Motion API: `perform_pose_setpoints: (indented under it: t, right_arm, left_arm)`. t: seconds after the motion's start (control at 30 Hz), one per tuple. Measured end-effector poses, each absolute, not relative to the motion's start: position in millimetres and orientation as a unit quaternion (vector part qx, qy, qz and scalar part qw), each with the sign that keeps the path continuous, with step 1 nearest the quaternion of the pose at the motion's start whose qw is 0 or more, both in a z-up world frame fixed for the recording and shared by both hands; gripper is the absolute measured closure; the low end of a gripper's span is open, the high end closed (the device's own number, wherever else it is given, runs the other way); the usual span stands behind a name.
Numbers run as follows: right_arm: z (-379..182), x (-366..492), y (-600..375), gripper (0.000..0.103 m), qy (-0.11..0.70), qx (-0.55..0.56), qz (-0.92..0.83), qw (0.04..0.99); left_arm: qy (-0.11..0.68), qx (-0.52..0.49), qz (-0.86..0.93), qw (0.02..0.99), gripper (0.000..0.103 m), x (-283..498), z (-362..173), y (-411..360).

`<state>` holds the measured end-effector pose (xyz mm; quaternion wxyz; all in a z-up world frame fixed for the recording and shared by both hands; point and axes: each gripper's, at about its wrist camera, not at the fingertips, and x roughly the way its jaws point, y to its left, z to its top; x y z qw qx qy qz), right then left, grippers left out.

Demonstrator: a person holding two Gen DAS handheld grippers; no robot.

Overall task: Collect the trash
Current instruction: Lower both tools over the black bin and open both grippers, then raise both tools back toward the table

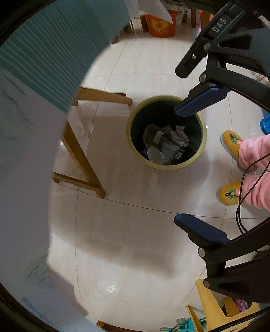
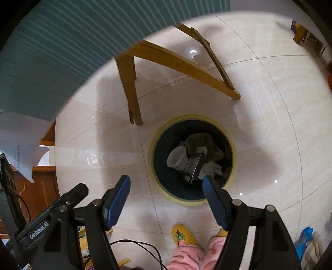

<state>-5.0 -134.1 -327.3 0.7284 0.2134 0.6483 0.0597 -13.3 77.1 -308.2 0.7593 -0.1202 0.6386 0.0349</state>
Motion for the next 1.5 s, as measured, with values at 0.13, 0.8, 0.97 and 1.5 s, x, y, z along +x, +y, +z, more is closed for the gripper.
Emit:
perform_pose_setpoints:
  t: [0.13,0.8,0.97,1.5]
  right_arm:
    - [-286.3,-15.4,-133.0,0.030,0.644,0.212,0.069,0.732]
    - [-37.3,-60.4,-123.2,0.030,0.537,0.208,0.070,0.814]
    - [16.5,-65.8,-112.4,0.030,0.499,0.183,0.072,0.844]
    - [80.5,-40.4,-107.4,0.030,0.433,0.138,0.069,0.888]
  left_arm:
    - [0.630,-0.115,0.023,0.767,0.009,-18.3,-259.7,74.7]
    - [0.534,-0.058,-0.085,0.839,0.009,-34.2,-11.1,74.2]
    - [0.506,-0.041,-0.101,0.855,0.009,-36.3,32.3,76.5]
    - [0.467,-0.040,-0.123,0.875,0.009,-7.3,82.5,79.8]
